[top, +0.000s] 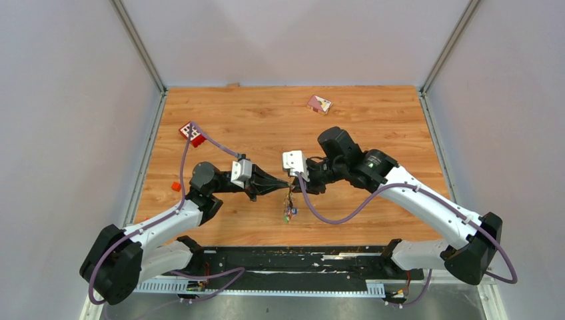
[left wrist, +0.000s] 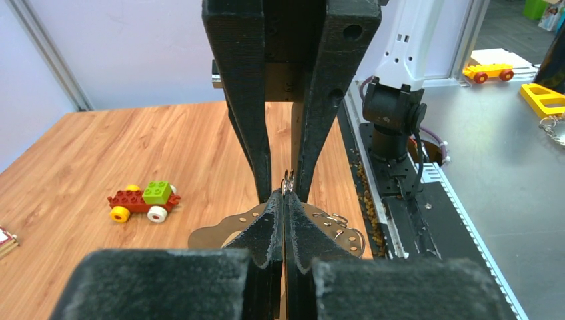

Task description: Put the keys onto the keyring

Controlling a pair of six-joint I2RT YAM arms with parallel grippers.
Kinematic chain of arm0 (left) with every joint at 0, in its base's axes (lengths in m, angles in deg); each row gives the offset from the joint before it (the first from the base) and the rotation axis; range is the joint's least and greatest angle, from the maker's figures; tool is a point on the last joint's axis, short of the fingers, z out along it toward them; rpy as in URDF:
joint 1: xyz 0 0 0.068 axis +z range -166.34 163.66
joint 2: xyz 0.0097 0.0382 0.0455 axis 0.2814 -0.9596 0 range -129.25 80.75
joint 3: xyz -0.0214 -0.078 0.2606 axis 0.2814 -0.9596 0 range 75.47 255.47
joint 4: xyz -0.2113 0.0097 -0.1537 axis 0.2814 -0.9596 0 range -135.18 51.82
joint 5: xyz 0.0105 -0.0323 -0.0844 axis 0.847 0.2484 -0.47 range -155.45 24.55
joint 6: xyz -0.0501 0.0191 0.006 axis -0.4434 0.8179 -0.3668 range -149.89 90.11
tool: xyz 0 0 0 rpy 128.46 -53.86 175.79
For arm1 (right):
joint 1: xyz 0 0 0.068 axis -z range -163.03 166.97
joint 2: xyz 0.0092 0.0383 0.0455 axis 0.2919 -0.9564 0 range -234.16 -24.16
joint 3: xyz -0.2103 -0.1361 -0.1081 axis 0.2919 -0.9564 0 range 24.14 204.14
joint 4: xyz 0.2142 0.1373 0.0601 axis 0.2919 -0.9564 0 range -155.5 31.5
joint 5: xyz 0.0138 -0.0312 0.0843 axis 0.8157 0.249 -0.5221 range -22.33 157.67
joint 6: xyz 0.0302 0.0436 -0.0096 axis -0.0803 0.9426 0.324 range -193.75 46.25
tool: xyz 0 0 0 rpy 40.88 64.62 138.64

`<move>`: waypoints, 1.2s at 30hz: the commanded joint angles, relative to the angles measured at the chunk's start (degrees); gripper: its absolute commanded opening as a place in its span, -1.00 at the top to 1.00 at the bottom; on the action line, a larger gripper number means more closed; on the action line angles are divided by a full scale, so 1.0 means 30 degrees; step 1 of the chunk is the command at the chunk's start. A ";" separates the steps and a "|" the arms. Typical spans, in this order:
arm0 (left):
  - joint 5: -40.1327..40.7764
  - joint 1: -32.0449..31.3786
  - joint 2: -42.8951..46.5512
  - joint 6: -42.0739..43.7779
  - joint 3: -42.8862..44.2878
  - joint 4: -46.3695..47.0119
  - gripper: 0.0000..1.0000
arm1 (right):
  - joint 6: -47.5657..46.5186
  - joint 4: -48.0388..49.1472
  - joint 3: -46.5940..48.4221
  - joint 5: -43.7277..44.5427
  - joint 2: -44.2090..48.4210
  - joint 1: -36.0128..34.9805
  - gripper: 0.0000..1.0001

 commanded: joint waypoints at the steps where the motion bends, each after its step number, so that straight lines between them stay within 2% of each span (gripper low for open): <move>1: -0.0093 0.0050 0.0420 0.0181 0.0055 0.1138 1.00 | -0.0097 0.0587 0.0284 0.0104 0.0767 0.0043 0.50; 11: -0.0075 0.0033 0.0284 0.0267 0.0143 0.0905 1.00 | -0.0357 0.0403 0.0890 -0.0451 0.1369 0.0043 0.44; 26: -0.0124 0.0035 0.0252 0.0315 0.0143 0.0778 1.00 | -0.0008 0.1005 0.1348 -0.1185 0.0576 0.0032 0.50; 30: -0.0135 0.0050 0.0311 0.0287 0.0144 0.0780 1.00 | 0.0019 0.1060 0.1365 -0.1246 0.0485 0.0039 0.67; 34: -0.0108 0.0030 0.0302 0.0363 0.0143 0.0764 1.00 | -0.0007 0.1115 0.1313 -0.1270 0.0577 0.0043 0.96; 36: -0.0070 0.0034 0.0276 0.0431 0.0131 0.0659 1.00 | -0.0119 0.1085 0.1278 -0.1141 0.0680 0.0016 1.00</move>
